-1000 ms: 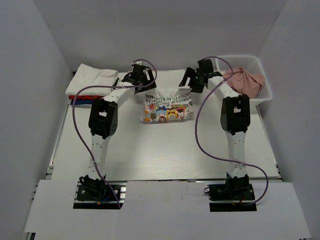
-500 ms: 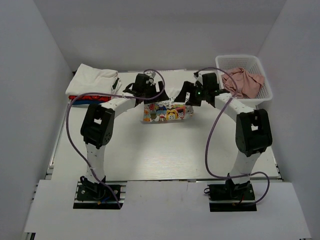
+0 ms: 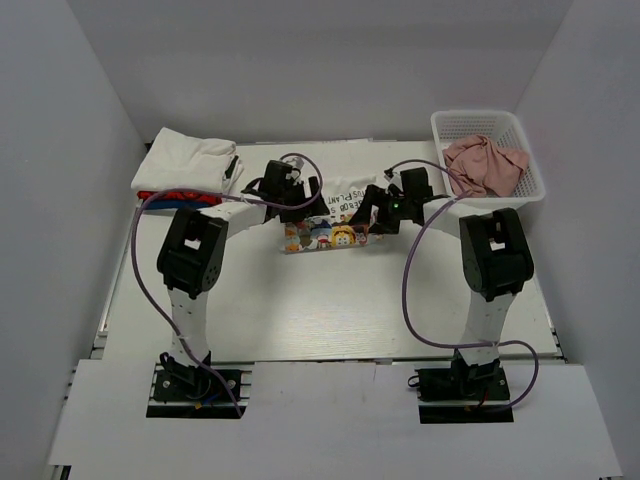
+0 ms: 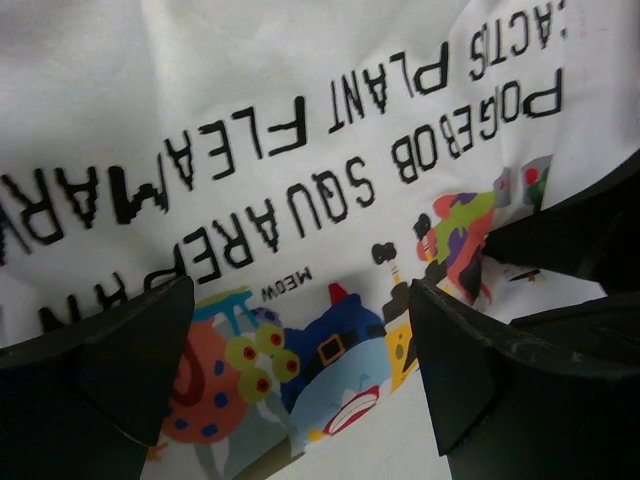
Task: Fold and stack the t-shirts
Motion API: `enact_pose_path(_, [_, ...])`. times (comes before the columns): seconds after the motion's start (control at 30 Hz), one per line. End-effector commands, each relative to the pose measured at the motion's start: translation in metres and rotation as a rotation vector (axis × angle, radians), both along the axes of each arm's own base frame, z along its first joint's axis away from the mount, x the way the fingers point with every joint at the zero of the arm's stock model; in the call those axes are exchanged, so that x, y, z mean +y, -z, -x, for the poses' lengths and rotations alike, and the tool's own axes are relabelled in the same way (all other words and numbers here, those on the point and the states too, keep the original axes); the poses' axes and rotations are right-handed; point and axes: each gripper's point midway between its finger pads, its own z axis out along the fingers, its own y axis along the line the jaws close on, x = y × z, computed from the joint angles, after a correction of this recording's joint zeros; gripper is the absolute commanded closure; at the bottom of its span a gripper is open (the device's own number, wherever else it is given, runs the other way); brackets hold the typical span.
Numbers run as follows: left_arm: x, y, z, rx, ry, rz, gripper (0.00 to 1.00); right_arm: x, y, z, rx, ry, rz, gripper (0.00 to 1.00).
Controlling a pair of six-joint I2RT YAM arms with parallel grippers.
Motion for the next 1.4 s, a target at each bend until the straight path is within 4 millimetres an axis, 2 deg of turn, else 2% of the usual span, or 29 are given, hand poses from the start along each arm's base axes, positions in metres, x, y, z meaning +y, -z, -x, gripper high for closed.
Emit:
enact_pose_path(0.0, [0.024,-0.04,0.004,-0.059,-0.037,-0.125,0.01,-0.013,0.002,0.008,-0.025,-0.002,0.095,0.1])
enact_pose_path(0.03, [0.028,-0.056,0.005,-0.088,-0.044,-0.131,0.01,-0.012,-0.004,0.01,-0.044,-0.008,0.098,0.1])
enact_pose_path(0.07, [0.032,-0.058,0.009,-0.085,-0.052,-0.14,0.01,-0.013,-0.026,0.01,-0.098,-0.007,0.093,0.1])
enact_pose_path(0.13, [0.042,-0.056,0.02,-0.074,-0.084,-0.159,0.01,-0.014,-0.034,0.014,-0.129,-0.015,0.105,0.1])
enact_pose_path(0.17, [0.047,-0.067,0.025,-0.096,-0.096,-0.159,0.01,-0.015,-0.054,0.017,-0.179,-0.015,0.098,0.1])
enact_pose_path(0.2, [0.056,-0.069,0.025,-0.104,-0.124,-0.154,0.01,-0.017,-0.054,0.02,-0.185,-0.014,0.107,0.1])
enact_pose_path(0.23, [0.063,-0.059,0.034,-0.084,-0.135,-0.178,0.01,-0.019,-0.058,0.021,-0.199,-0.009,0.11,0.1])
enact_pose_path(0.33, [0.078,-0.053,0.036,-0.072,-0.194,-0.235,0.01,-0.023,-0.077,0.03,-0.236,0.002,0.118,0.1])
enact_pose_path(0.37, [0.078,-0.05,0.035,-0.065,-0.187,-0.247,0.01,-0.027,-0.075,0.033,-0.233,0.014,0.133,0.1])
enact_pose_path(0.43, [0.079,-0.039,0.031,-0.036,-0.191,-0.273,0.01,-0.03,-0.09,0.039,-0.267,0.023,0.126,0.1])
enact_pose_path(0.5, [0.081,-0.036,0.023,-0.023,-0.209,-0.305,0.01,-0.036,-0.088,0.046,-0.27,0.036,0.14,0.1])
enact_pose_path(0.53, [0.083,-0.03,0.024,0.0,-0.211,-0.325,0.01,-0.039,-0.099,0.051,-0.299,0.042,0.139,0.1])
enact_pose_path(0.57, [0.083,-0.018,0.022,0.021,-0.207,-0.337,0.01,-0.042,-0.1,0.053,-0.304,0.053,0.151,0.1])
enact_pose_path(0.6, [0.082,-0.014,0.02,0.028,-0.206,-0.341,0.01,-0.045,-0.098,0.056,-0.301,0.056,0.16,0.1])
enact_pose_path(0.67, [0.081,-0.01,0.012,0.025,-0.215,-0.351,0.01,-0.05,-0.106,0.063,-0.322,0.068,0.17,0.1])
enact_pose_path(0.7, [0.08,0.003,0.011,0.046,-0.212,-0.363,0.01,-0.052,-0.111,0.065,-0.336,0.076,0.168,0.1])
enact_pose_path(0.77, [0.079,0.007,0.002,0.045,-0.22,-0.373,0.01,-0.055,-0.109,0.074,-0.339,0.066,0.175,0.1])
enact_pose_path(0.8, [0.078,0.012,0.0,0.046,-0.212,-0.381,0.04,-0.059,-0.105,0.075,-0.343,0.067,0.194,0.1])
enact_pose_path(0.83, [0.072,0.025,0.0,0.055,-0.186,-0.407,0.08,-0.061,-0.102,0.077,-0.348,0.068,0.206,0.1])
enact_pose_path(0.87, [0.075,0.025,-0.005,0.061,-0.191,-0.444,0.12,-0.065,-0.099,0.077,-0.347,0.073,0.222,0.1])
enact_pose_path(0.97, [0.064,0.048,0.0,0.121,-0.138,-0.485,0.21,-0.083,-0.089,0.076,-0.331,0.123,0.316,0.1])
enact_pose_path(1.03, [0.068,0.059,0.004,0.141,-0.132,-0.512,0.33,-0.086,-0.091,0.077,-0.337,0.14,0.327,0.1])
enact_pose_path(1.07, [0.069,0.06,0.006,0.15,-0.129,-0.518,0.41,-0.088,-0.09,0.079,-0.343,0.141,0.329,0.1])
enact_pose_path(1.1, [0.069,0.06,0.006,0.15,-0.129,-0.518,0.58,-0.089,-0.093,0.077,-0.355,0.15,0.33,0.1])
enact_pose_path(1.17, [0.073,0.068,0.014,0.168,-0.117,-0.535,0.76,-0.093,-0.095,0.077,-0.376,0.167,0.341,0.1])
enact_pose_path(1.2, [0.072,0.056,0.011,0.142,-0.123,-0.52,0.91,-0.095,-0.097,0.075,-0.39,0.179,0.345,0.1])
enact_pose_path(1.23, [0.075,0.051,0.008,0.124,-0.13,-0.534,0.99,-0.102,-0.095,0.073,-0.39,0.212,0.373,0.1])
enact_pose_path(1.3, [0.081,0.042,0.006,0.095,-0.124,-0.568,1.0,-0.106,-0.092,0.074,-0.394,0.227,0.391,0.1])
enact_pose_path(1.37, [0.086,0.01,-0.01,0.009,-0.131,-0.604,1.0,-0.109,-0.091,0.073,-0.402,0.237,0.393,0.1])
